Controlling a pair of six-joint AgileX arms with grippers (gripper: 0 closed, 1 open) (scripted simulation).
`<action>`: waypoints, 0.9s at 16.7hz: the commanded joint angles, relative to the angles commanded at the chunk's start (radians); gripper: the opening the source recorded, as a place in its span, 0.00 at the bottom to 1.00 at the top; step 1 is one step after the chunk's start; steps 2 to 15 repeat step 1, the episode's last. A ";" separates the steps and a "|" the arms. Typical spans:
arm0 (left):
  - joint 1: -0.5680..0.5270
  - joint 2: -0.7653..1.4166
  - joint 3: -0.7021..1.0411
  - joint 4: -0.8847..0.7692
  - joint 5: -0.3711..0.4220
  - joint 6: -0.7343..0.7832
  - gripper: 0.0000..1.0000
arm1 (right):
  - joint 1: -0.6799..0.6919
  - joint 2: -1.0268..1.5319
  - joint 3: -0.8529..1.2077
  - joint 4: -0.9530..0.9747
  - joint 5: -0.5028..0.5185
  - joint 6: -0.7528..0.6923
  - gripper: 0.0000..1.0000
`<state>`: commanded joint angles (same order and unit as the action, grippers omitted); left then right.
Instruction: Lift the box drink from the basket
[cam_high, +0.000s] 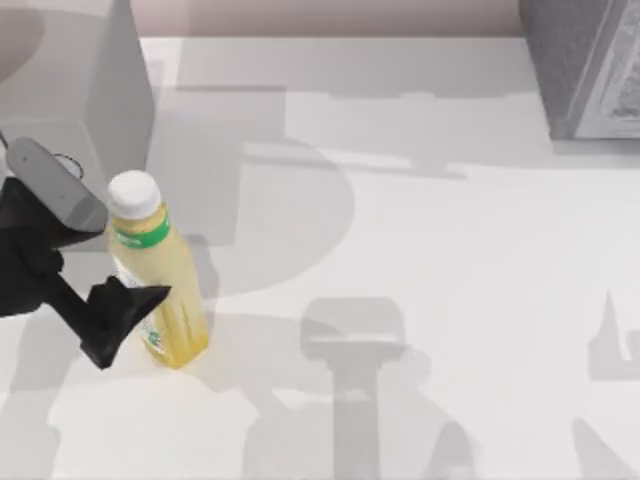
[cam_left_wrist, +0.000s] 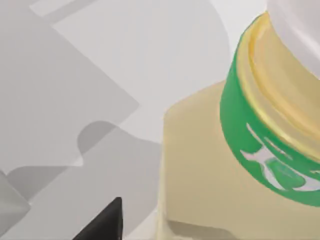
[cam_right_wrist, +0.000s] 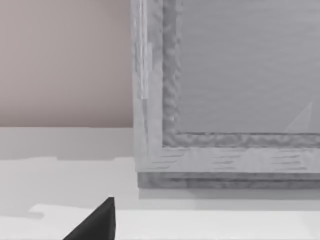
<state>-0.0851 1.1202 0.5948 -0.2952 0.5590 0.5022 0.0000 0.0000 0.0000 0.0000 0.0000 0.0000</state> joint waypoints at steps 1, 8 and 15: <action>0.000 0.000 0.000 0.000 0.000 0.000 1.00 | 0.000 0.000 0.000 0.000 0.000 0.000 1.00; 0.000 0.000 0.000 0.000 0.000 0.000 1.00 | 0.000 0.000 0.000 0.000 0.000 0.000 1.00; 0.000 0.000 0.000 0.000 0.000 0.000 1.00 | 0.000 0.000 0.000 0.000 0.000 0.000 1.00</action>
